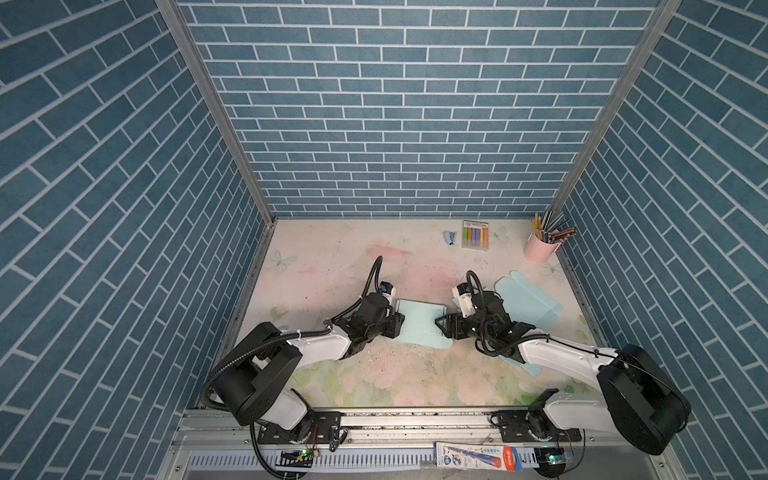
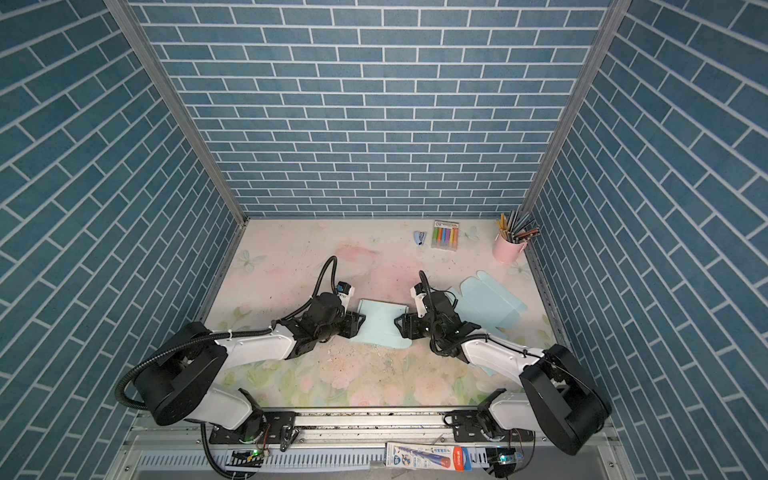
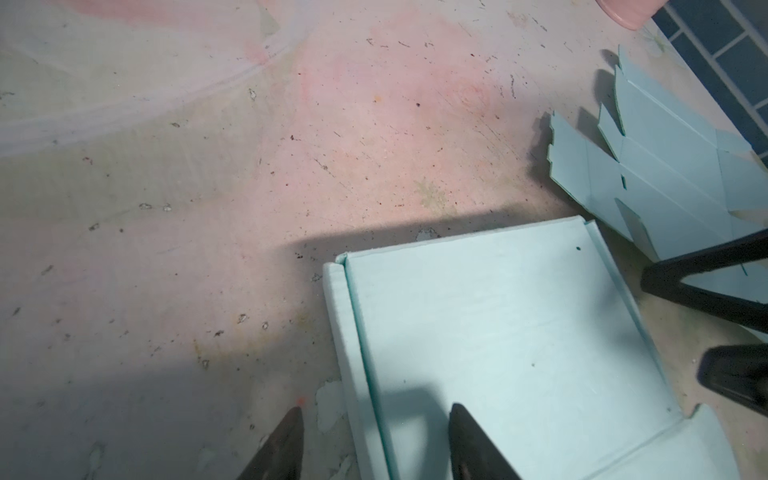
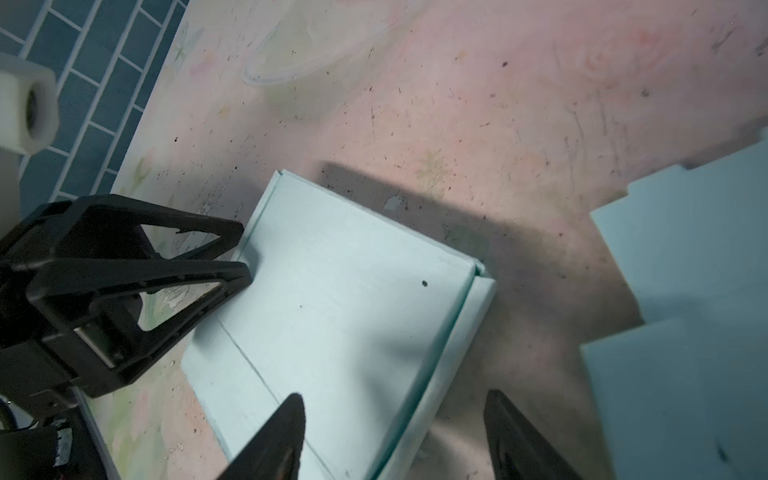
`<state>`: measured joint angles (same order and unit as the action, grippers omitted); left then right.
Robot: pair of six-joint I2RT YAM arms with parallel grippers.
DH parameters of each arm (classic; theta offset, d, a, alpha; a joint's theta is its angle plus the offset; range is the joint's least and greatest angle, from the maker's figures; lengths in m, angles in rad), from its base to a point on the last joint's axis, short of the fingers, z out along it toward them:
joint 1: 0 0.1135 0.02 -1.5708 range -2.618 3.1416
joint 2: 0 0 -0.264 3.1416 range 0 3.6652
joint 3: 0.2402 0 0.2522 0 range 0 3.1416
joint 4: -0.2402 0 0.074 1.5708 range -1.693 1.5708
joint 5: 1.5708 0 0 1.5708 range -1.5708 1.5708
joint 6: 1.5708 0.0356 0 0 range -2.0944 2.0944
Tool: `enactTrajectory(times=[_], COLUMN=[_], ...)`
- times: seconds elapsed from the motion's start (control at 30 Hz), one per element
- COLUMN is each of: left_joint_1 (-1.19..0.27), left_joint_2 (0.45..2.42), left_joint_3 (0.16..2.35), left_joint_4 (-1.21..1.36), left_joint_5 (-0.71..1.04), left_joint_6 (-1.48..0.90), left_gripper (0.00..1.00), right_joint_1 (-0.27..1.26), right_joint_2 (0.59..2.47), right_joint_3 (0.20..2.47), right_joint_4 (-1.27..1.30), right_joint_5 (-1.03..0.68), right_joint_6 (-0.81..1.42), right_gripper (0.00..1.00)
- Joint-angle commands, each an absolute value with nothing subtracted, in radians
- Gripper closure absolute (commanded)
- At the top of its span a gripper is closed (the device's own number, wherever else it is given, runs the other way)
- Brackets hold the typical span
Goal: Fold the paper box
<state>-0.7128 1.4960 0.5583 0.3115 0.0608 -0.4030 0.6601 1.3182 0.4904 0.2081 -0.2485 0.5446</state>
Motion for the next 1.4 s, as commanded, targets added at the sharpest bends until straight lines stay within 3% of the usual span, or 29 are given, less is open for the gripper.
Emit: enactTrajectory(times=[0.0, 0.57, 0.7, 0.83, 1.1, 1.23, 1.37], left_joint_1=[-0.708, -0.714, -0.713, -0.712, -0.712, -0.729, -0.762], left_joint_2=[1.491, 1.402, 1.394, 1.408, 1.33, 1.25, 1.182], left_joint_3=[0.535, 0.463, 0.462, 0.468, 0.474, 0.495, 0.505], left_joint_4=[0.325, 0.319, 0.297, 0.29, 0.237, 0.146, 0.043], left_joint_5=[0.078, 0.094, 0.08, 0.07, 0.024, -0.012, -0.048], left_joint_6=[-0.401, -0.449, -0.444, -0.443, -0.435, -0.414, -0.422], left_gripper=[0.47, 0.62, 0.65, 0.66, 0.59, 0.5, 0.47], right_joint_1=[0.657, 0.711, 0.716, 0.711, 0.704, 0.727, 0.784], right_joint_2=[1.366, 1.508, 1.492, 1.472, 1.381, 1.305, 1.251], right_joint_3=[0.498, 0.591, 0.579, 0.569, 0.577, 0.583, 0.599], right_joint_4=[0.284, 0.289, 0.287, 0.257, 0.153, 0.062, -0.035], right_joint_5=[-0.321, -0.321, -0.309, -0.273, -0.203, -0.141, -0.082], right_joint_6=[0.588, 0.515, 0.523, 0.513, 0.487, 0.47, 0.481], right_gripper=[0.32, 0.44, 0.44, 0.38, 0.23, 0.21, 0.21])
